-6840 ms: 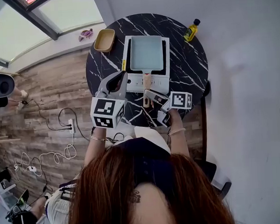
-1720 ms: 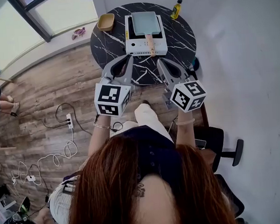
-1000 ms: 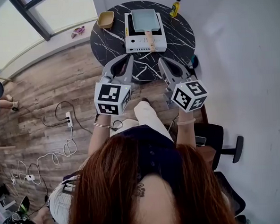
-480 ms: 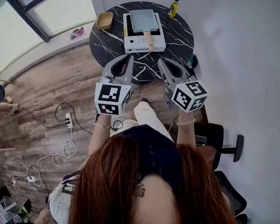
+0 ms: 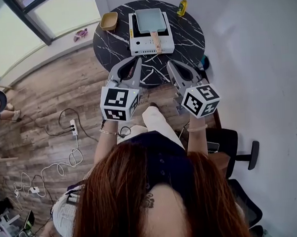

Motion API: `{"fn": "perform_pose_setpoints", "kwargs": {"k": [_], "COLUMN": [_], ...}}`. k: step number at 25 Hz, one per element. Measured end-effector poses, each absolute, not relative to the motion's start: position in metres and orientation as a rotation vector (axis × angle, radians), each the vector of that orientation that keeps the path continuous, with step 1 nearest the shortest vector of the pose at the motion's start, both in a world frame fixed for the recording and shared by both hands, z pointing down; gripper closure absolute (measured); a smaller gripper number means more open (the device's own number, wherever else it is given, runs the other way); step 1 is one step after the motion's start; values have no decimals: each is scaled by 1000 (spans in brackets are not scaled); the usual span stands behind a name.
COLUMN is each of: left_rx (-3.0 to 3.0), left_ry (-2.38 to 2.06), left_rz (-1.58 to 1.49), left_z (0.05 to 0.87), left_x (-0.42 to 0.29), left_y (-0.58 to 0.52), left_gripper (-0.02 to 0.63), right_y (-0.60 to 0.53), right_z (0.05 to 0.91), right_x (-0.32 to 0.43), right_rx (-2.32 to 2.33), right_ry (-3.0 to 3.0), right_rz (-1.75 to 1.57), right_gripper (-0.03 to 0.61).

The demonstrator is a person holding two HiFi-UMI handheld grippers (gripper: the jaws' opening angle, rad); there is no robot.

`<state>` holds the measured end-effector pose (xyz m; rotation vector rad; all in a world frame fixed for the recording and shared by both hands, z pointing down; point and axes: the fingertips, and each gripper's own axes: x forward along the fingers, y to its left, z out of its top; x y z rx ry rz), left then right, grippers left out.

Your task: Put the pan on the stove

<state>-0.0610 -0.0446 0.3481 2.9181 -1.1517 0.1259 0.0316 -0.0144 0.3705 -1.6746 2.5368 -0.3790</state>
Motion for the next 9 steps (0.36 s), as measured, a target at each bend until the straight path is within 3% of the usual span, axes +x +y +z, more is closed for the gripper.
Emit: {"fn": "perform_pose_setpoints", "kwargs": {"k": [9], "left_rx": [2919], "left_ry": [-1138], "left_rz": [129], "left_z": [349], "left_x": [-51], "left_y": [-45], "left_gripper": [601], "right_y": [-12], "right_z": [370], "right_x": [36], "right_rx": [-1678], "right_ry": [2539], "right_rz": [-380], "right_gripper": [569]}}
